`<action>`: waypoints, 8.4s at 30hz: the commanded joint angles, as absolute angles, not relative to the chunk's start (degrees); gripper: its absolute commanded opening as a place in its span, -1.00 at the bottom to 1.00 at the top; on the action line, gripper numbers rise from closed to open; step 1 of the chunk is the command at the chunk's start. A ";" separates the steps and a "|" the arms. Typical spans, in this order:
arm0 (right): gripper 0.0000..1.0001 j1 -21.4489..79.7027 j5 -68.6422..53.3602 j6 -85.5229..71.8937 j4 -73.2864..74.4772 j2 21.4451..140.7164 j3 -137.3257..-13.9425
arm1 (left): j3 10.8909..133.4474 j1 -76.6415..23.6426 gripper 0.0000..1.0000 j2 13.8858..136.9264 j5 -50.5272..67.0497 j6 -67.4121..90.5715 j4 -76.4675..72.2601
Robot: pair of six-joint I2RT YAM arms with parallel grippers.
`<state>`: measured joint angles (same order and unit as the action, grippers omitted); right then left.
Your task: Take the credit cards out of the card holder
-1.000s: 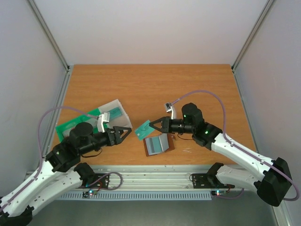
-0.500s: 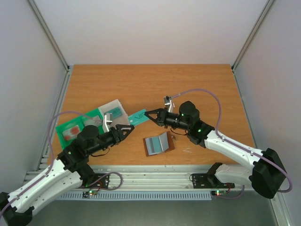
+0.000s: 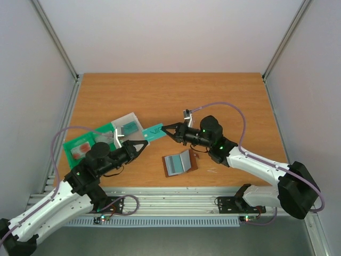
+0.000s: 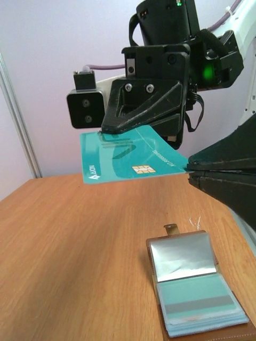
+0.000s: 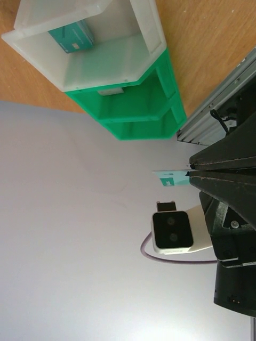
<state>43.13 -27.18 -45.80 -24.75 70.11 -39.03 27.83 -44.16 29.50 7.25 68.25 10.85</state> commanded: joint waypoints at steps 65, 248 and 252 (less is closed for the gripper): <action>0.97 42.80 -28.40 -24.53 8.43 47.27 -37.83 | 43.65 -17.67 -0.99 68.32 -3.34 45.34 19.80; -0.91 46.58 -26.10 -29.80 -15.66 94.32 -26.98 | 24.83 -36.56 0.64 81.10 29.37 57.04 -15.81; -0.90 46.58 -26.01 -29.72 -15.56 94.40 -27.07 | 24.55 -36.51 0.65 81.03 31.06 58.25 -17.26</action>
<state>46.04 -27.64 -29.95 -18.85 93.10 -28.23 24.84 -36.12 79.99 28.73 57.25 -13.47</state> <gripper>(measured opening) 0.050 0.823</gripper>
